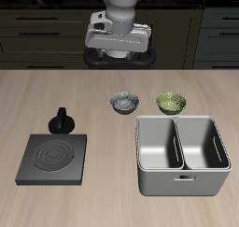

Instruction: Place the black bowl on the flat stove and turn on the flat stove

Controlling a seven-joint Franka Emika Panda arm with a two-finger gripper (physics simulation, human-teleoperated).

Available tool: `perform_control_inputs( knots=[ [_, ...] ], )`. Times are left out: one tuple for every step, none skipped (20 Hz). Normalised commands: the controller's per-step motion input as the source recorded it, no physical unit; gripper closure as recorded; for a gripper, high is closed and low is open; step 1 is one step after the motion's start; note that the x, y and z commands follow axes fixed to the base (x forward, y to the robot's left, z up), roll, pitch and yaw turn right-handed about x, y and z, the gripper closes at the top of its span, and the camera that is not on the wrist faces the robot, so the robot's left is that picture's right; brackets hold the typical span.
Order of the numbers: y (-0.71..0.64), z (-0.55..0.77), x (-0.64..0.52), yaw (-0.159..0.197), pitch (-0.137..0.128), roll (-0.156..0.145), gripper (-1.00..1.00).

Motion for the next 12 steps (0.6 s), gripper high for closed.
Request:
perform_control_inputs(
  knots=[
    [-0.04, -0.37, 0.15, -0.004, 0.062, -0.017, -1.0],
    [-0.11, -0.36, 0.14, -0.006, 0.036, -0.026, -1.0],
    [-0.07, -0.38, 0.12, -0.005, 0.046, -0.015, -1.0],
    [-0.11, -0.3, 0.1, -0.017, 0.002, -0.013, -1.0],
    [-0.13, -0.31, 0.1, -0.006, 0.007, -0.025, -1.0],
    [0.03, -0.32, 0.19, -0.047, 0.056, 0.004, -1.0],
    [-0.12, -0.4, 0.14, -0.039, 0.016, -0.014, -1.0],
    [-0.07, -0.38, 0.11, -0.028, 0.003, -0.035, -1.0],
    [0.06, -0.5, 0.09, -0.048, 0.076, 0.045, -1.0],
    [0.23, -0.47, 0.08, 0.014, 0.064, 0.156, -1.0],
    [-0.01, -0.41, -0.02, -0.011, 0.016, 0.017, -1.0],
    [0.2, -0.34, 0.02, 0.01, -0.021, 0.046, -1.0]
  ],
)
